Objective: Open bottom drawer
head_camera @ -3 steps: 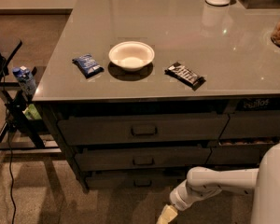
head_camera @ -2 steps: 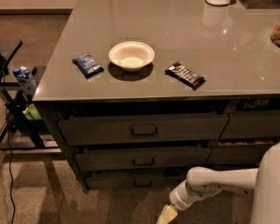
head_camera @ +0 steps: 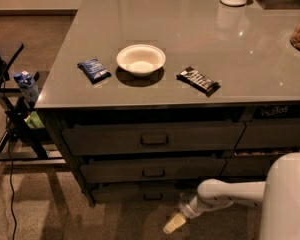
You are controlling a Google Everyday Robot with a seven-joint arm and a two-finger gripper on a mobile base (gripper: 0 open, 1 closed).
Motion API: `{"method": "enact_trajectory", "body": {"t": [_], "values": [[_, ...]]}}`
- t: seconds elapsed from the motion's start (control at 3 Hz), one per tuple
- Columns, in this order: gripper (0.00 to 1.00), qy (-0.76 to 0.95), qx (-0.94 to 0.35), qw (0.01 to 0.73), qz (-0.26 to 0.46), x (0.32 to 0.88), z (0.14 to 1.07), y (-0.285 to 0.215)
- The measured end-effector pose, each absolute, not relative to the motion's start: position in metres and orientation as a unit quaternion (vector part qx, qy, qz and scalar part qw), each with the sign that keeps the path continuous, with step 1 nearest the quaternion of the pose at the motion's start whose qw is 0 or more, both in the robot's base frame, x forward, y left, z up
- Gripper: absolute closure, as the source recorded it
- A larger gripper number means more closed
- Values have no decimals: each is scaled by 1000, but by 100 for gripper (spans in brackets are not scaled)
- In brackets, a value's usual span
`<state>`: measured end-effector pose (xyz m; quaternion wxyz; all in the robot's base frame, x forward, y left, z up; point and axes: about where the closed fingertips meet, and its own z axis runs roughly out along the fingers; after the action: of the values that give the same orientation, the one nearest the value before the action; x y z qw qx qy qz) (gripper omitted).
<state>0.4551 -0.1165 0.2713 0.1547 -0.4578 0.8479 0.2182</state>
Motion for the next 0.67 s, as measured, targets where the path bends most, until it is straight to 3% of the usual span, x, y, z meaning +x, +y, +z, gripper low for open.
{"method": "enact_trajectory", "body": {"t": [0.67], "values": [[0, 858, -439, 181, 198, 499, 242, -123]]}}
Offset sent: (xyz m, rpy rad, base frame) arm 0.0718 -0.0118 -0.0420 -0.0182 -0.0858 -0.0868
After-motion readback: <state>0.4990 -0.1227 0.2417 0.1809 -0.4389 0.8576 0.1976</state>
